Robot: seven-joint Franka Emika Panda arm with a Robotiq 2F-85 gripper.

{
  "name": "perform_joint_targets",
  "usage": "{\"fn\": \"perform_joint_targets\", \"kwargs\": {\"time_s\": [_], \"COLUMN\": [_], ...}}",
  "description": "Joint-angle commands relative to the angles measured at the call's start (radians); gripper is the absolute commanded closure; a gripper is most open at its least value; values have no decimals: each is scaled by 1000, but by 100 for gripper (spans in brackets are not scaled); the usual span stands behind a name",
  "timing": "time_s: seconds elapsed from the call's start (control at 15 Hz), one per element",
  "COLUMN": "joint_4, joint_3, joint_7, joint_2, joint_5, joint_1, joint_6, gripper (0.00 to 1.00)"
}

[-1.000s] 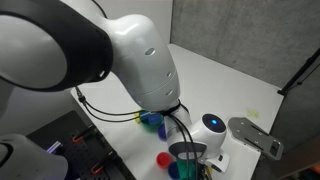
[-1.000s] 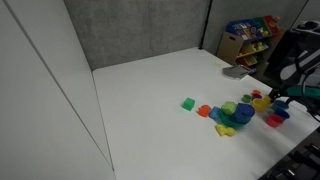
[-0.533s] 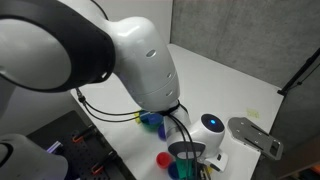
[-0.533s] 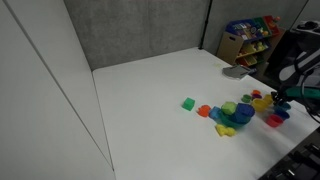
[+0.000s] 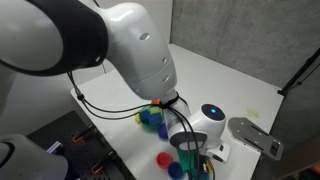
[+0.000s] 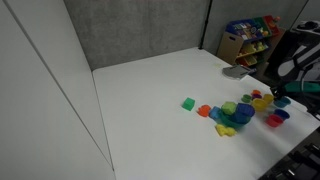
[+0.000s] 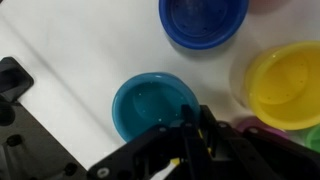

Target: Pick up the blue bowl and put it in the bigger yellow bowl

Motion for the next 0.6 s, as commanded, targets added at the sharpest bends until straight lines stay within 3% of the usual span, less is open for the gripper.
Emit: {"fn": "perform_joint_targets", "kwargs": {"time_s": [0.0,0.53], "joint_4": [-47,-92], "joint_3": [-27,-25], "joint_7": [23,37], "joint_2": [-87,-141], "joint_5": [-16,-25], "joint_1": [66,163], "joint_6": [-39,-33], "gripper": [95,96]}}
